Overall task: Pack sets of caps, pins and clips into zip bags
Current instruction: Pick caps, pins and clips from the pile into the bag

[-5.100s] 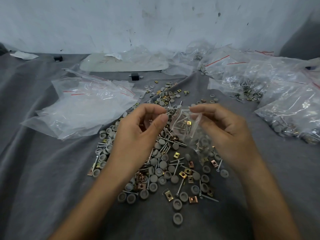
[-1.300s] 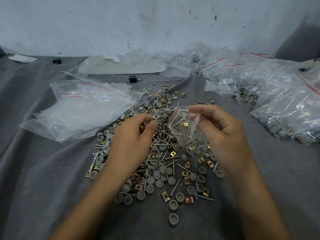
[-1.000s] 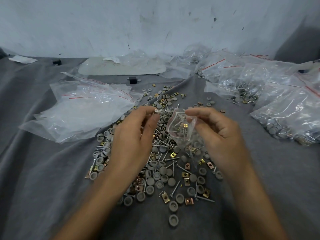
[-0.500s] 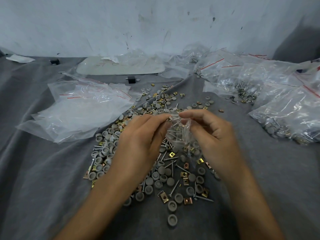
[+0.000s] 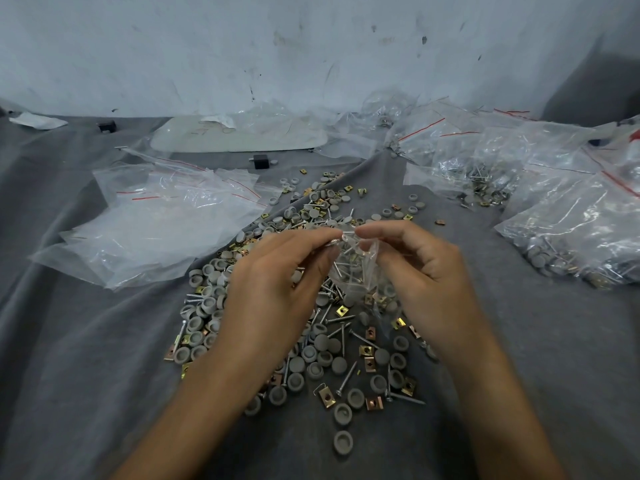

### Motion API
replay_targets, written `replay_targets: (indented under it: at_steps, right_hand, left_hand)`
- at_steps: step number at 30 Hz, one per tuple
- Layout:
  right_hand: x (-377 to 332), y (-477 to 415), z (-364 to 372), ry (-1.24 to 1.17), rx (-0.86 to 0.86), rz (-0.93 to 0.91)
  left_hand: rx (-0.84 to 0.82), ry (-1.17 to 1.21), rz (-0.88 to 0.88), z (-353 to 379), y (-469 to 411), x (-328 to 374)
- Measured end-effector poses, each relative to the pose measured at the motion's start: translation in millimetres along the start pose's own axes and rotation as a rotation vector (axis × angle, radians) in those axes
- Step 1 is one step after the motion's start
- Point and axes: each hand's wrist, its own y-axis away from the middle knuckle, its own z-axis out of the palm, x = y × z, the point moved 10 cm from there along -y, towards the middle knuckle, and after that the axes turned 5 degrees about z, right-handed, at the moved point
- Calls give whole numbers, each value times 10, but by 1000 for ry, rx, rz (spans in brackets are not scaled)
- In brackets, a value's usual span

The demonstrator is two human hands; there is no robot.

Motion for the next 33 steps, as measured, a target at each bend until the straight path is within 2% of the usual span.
replay_targets:
  at_steps: [19,24,28,31,33]
  right_hand:
    - [26,-8,9,10,-5,1]
    - [33,-5,-8,-2,4,7]
    - [32,-5,-97,-57,90,5]
    - [86,-9,-201,-76,181,7]
    - [88,-6,-245,-76,217,-8]
  left_hand:
    - [9,-43,65,-5,-4,46]
    - [25,62,16,-3,18,44]
    - [42,87,-73,-43,27,-11]
    - [-40,44,-57,28,38,15]
    - [-184,-67,-19,166,60,26]
